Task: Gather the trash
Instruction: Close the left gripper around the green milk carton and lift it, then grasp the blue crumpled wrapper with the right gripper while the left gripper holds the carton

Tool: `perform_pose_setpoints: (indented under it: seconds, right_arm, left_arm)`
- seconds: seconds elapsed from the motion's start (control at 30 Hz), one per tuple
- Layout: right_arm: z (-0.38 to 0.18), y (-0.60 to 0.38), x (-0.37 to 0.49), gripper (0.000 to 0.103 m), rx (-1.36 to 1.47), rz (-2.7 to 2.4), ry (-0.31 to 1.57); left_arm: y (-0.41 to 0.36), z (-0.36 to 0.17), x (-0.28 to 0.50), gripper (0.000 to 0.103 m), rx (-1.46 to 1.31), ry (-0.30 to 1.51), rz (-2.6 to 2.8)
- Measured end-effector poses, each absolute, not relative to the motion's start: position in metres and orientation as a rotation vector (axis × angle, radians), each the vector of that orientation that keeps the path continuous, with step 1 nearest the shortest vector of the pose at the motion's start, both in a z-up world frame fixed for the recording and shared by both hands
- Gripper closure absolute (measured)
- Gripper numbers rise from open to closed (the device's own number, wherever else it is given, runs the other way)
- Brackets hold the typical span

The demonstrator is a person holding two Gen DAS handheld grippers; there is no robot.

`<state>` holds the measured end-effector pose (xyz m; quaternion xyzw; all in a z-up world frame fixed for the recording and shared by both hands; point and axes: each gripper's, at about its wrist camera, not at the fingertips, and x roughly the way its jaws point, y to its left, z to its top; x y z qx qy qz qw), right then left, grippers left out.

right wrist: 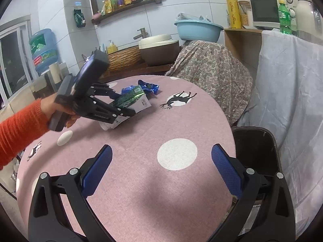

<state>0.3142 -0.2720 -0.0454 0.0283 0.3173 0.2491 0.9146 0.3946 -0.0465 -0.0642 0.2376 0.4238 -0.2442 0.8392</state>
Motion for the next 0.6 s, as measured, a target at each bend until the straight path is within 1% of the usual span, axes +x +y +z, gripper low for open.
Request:
perform_pose_setpoints:
  seconds: [0.27, 0.43, 0.6]
  right_arm:
    - [-0.042, -0.241, 0.351, 0.006, 0.084, 0.604, 0.698]
    - [-0.042, -0.197, 0.387, 0.006, 0.040, 0.650, 0.728]
    - [-0.047, -0.142, 0.432, 0.006, -0.096, 0.661, 0.746]
  left_arm:
    - [0.011, -0.037, 0.354, 0.054, 0.270, 0.801, -0.460]
    - [0.035, -0.030, 0.331, 0.054, 0.251, 0.772, -0.427]
    - [0.054, -0.024, 0.324, 0.054, 0.223, 0.762, -0.395]
